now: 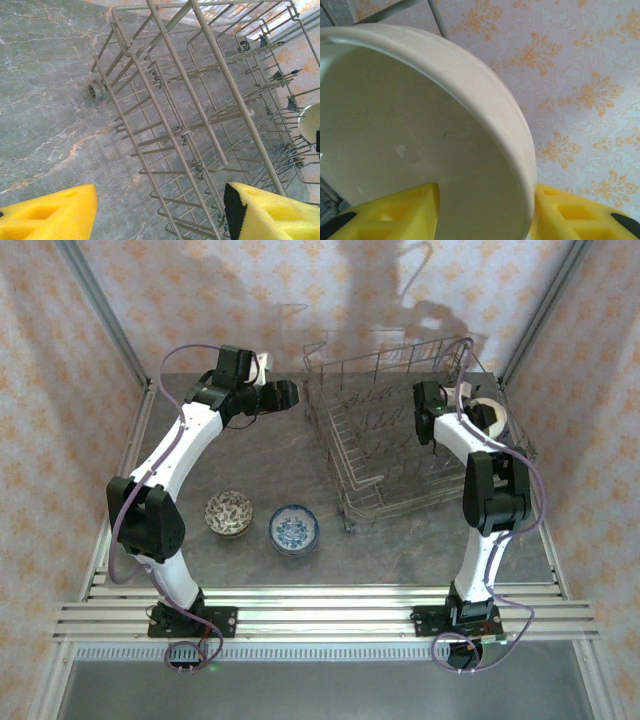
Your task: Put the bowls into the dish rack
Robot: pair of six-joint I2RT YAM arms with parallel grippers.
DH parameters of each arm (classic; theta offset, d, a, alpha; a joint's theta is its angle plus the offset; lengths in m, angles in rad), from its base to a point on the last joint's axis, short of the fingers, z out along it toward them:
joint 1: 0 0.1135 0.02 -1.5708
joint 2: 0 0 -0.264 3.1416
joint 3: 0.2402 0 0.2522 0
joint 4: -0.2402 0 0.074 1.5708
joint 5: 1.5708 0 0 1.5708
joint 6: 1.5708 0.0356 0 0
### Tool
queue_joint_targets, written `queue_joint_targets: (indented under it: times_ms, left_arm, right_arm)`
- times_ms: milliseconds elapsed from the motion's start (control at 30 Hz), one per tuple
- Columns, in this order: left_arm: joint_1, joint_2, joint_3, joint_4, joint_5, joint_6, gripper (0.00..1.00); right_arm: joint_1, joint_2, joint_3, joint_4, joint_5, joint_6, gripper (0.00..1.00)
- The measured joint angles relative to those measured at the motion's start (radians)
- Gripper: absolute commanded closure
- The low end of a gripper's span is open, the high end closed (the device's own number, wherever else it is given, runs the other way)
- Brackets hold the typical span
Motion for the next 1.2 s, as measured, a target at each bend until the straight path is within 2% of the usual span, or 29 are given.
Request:
queue_joint_targets:
  times_ms: [133, 333, 1000, 1100, 1200]
  left_arm:
    - [0.000, 0.000, 0.000, 0.007, 0.000, -0.003, 0.33]
    - [0.000, 0.000, 0.000, 0.013, 0.000, -0.003, 0.33]
    - [0.000, 0.000, -0.018, 0.012, 0.001, 0.002, 0.33]
    - [0.000, 0.000, -0.030, 0.010, 0.001, 0.006, 0.33]
    - [0.000, -0.004, -0.044, 0.009, 0.001, 0.008, 0.33]
  right_arm:
    - [0.012, -0.001, 0.000, -0.019, -0.014, 0.014, 0.53]
    - [0.019, -0.001, -0.005, -0.057, -0.099, 0.031, 0.54]
    - [0.019, 0.046, 0.016, -0.140, -0.120, 0.155, 0.53]
    - [0.019, 0.054, 0.030, -0.151, -0.126, 0.174, 0.52]
    - [0.019, 0.055, 0.040, -0.167, -0.136, 0.194, 0.44]
